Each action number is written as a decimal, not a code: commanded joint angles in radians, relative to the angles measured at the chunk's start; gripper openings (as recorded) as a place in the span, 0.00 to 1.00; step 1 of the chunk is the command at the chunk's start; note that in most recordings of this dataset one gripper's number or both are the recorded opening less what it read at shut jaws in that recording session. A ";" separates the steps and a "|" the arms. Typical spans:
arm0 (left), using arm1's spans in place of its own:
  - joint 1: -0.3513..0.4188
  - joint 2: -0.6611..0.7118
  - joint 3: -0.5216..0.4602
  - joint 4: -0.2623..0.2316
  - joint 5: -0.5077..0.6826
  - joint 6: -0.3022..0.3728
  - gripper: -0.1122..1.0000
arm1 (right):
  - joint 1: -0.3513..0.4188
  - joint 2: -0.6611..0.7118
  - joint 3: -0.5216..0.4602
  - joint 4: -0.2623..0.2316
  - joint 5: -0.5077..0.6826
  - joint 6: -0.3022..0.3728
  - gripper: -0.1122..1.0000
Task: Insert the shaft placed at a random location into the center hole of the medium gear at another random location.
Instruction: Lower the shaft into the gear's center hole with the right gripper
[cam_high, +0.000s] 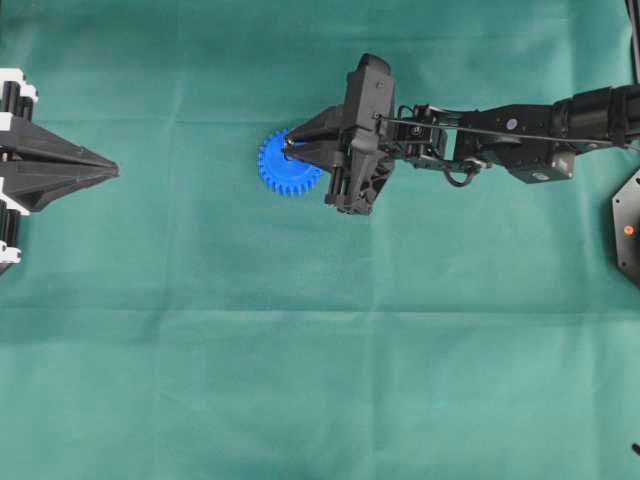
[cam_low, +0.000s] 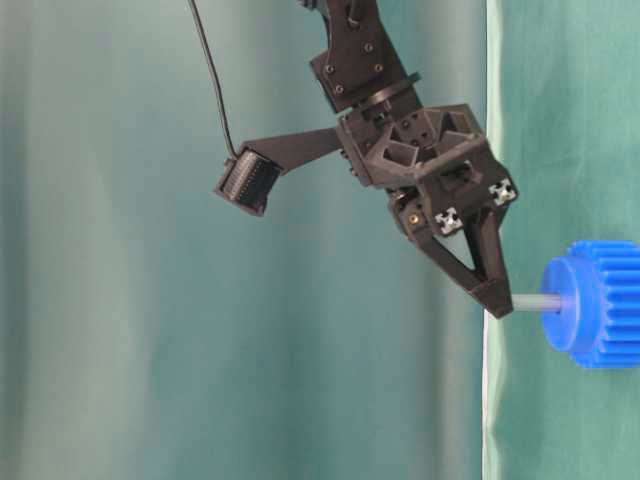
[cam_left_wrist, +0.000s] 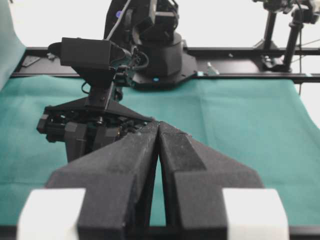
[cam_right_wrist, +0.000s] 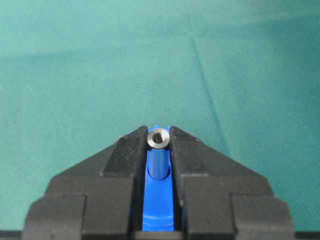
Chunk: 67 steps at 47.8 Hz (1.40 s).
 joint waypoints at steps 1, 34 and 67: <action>-0.002 0.008 -0.011 0.002 -0.009 0.002 0.10 | 0.003 -0.008 -0.026 0.002 -0.006 -0.009 0.22; -0.002 0.006 -0.011 0.003 -0.009 0.003 0.10 | -0.003 0.083 -0.052 0.003 -0.023 -0.009 0.22; -0.002 0.006 -0.009 0.003 -0.006 0.003 0.10 | -0.003 0.083 -0.054 0.000 -0.021 -0.006 0.45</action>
